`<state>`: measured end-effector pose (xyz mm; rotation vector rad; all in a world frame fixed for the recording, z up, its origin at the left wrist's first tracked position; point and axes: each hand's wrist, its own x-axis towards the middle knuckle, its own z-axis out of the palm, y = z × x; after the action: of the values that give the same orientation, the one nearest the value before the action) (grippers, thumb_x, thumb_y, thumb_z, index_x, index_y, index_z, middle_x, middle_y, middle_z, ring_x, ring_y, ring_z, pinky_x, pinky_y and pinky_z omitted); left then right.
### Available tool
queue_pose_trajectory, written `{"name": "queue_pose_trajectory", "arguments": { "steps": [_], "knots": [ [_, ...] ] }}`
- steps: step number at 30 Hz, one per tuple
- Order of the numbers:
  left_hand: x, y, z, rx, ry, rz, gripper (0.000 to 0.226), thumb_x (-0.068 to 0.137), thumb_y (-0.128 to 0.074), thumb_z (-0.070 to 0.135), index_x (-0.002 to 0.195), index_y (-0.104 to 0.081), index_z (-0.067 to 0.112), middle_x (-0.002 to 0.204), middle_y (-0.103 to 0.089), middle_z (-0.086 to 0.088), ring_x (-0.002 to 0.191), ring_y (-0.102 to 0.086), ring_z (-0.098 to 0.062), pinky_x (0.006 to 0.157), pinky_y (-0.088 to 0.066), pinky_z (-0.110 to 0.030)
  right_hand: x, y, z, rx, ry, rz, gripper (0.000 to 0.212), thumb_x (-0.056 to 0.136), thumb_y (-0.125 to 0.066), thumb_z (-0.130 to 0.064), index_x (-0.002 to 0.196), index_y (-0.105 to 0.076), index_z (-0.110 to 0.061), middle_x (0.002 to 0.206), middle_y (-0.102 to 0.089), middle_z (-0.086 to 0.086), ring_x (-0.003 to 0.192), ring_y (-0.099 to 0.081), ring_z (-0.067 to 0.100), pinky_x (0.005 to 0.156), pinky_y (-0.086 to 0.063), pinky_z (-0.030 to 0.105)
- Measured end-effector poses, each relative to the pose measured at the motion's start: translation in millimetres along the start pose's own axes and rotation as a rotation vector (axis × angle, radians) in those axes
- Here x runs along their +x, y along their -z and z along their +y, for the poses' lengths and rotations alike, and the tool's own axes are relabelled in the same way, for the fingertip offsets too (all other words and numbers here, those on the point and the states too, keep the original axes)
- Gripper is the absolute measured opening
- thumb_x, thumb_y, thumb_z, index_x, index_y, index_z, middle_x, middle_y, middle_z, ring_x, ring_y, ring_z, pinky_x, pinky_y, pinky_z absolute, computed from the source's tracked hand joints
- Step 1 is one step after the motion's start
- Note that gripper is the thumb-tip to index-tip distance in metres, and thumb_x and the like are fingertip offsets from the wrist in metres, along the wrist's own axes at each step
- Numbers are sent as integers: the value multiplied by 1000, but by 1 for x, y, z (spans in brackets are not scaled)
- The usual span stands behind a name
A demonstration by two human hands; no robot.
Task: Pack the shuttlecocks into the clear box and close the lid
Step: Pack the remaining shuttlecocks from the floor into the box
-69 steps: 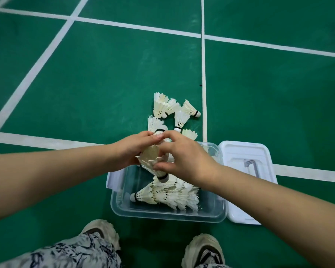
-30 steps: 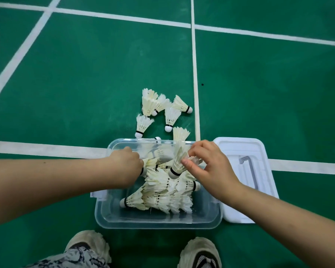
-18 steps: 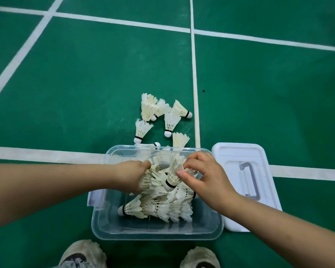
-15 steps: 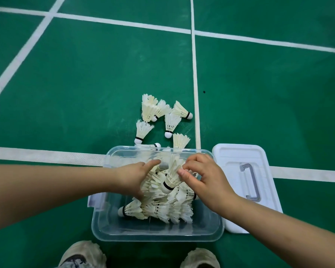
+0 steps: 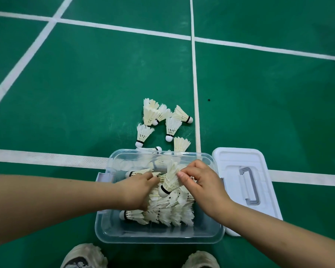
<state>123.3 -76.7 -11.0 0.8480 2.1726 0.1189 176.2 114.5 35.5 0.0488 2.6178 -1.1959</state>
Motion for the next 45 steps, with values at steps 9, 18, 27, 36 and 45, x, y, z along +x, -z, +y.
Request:
{"name": "queue_pose_trajectory", "arguments": {
  "steps": [9,18,27,36,45],
  "knots": [
    [-22,27,-3,-37,64,152,95,76,-67,47,146,-9,21,152,-18,-5,138,-22,-23,114,-22,-34,14,-2,-11,403,-353,118,37,95,-50,-29,63,-65,-17,61,-60,1,57,-50,14,59,-40,26],
    [-36,27,-18,-118,41,305,87,79,-65,44,145,-15,20,149,-25,-1,135,-26,-18,112,-23,-29,34,-28,-19,242,-314,-74,39,93,-51,-31,61,-57,-11,54,-59,-6,72,-65,32,72,-52,41],
    [-23,33,-20,51,-22,290,63,88,-48,34,143,-20,21,135,-41,-7,126,-38,-23,105,-33,-34,54,-51,-25,-72,-181,-335,22,96,-46,-25,76,-54,-23,79,-59,-2,76,-53,15,67,-39,27],
    [-12,27,-32,144,-53,225,46,90,-40,23,135,-33,24,134,-45,-5,119,-48,-25,98,-42,-40,61,-58,-29,-113,-219,-334,17,93,-50,-25,80,-60,-23,71,-53,-3,75,-50,17,60,-34,26],
    [-16,31,-32,123,-147,488,46,86,-31,31,130,-38,20,114,-52,-1,105,-53,-21,88,-42,-34,53,-53,-37,-75,-97,-58,10,88,-51,-31,84,-45,-24,72,-50,-9,66,-47,12,64,-42,31]
  ]
}}
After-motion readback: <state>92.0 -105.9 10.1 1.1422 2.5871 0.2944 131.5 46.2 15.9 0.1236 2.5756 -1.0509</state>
